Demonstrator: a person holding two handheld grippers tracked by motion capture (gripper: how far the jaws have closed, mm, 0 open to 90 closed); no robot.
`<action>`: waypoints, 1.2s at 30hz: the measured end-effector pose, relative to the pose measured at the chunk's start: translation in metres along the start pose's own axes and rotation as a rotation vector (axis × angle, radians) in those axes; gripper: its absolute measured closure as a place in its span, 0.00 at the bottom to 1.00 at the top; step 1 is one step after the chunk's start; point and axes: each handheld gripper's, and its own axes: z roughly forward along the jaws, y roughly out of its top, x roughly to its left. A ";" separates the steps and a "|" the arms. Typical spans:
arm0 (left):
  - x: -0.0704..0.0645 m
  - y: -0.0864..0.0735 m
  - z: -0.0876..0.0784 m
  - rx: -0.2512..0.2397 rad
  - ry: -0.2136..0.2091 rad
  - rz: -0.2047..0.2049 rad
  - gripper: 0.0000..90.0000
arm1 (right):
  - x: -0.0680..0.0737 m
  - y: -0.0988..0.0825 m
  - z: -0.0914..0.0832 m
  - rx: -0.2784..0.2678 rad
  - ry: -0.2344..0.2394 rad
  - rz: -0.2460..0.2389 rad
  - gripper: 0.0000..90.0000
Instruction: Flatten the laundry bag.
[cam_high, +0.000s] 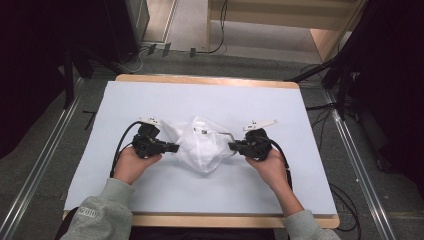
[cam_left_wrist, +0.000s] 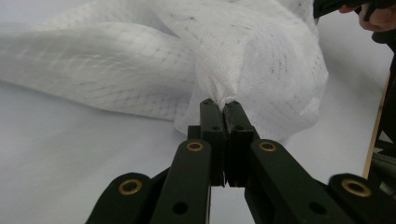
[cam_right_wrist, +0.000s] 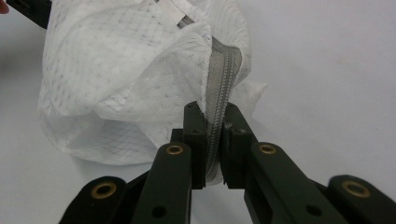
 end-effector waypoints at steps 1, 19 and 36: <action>0.001 0.000 -0.003 -0.009 0.005 -0.006 1.00 | -0.001 0.001 -0.002 -0.012 -0.001 -0.003 0.93; 0.018 -0.005 -0.022 -0.075 0.046 -0.045 0.94 | -0.008 0.006 -0.031 -0.063 -0.069 -0.039 0.96; 0.024 -0.012 -0.031 -0.092 0.064 -0.077 0.68 | -0.012 0.008 -0.023 -0.106 -0.040 0.027 0.95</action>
